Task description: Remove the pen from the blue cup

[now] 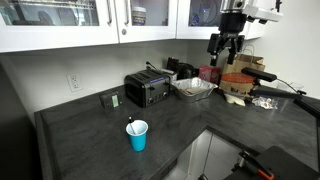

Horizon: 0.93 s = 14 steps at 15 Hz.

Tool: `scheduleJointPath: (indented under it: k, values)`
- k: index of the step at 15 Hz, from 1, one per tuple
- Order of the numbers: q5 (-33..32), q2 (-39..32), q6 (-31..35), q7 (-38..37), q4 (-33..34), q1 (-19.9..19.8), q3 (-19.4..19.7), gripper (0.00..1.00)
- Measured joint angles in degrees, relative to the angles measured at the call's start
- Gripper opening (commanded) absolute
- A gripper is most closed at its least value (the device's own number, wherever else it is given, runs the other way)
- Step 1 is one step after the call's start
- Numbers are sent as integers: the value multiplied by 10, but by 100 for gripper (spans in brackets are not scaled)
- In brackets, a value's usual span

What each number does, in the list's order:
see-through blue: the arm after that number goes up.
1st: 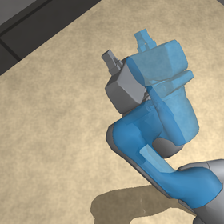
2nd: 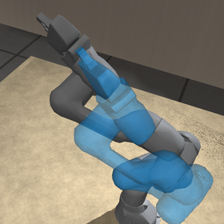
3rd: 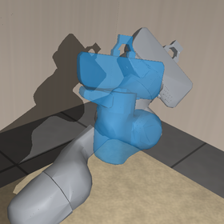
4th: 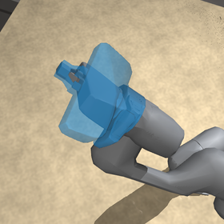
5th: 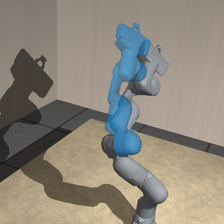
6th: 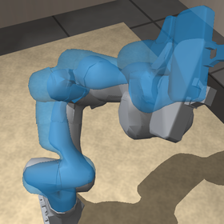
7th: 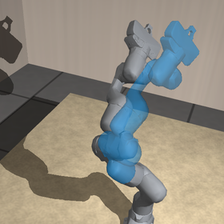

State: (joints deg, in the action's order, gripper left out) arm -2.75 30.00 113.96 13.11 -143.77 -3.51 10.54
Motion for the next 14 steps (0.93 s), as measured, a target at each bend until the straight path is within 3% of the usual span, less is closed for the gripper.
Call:
scheduleJointPath:
  k: [6, 14]
  values:
    - [1, -12, 19, 1, -4, 13, -16, 100]
    - [9, -171, 239, 3, -33, 116, -120, 100]
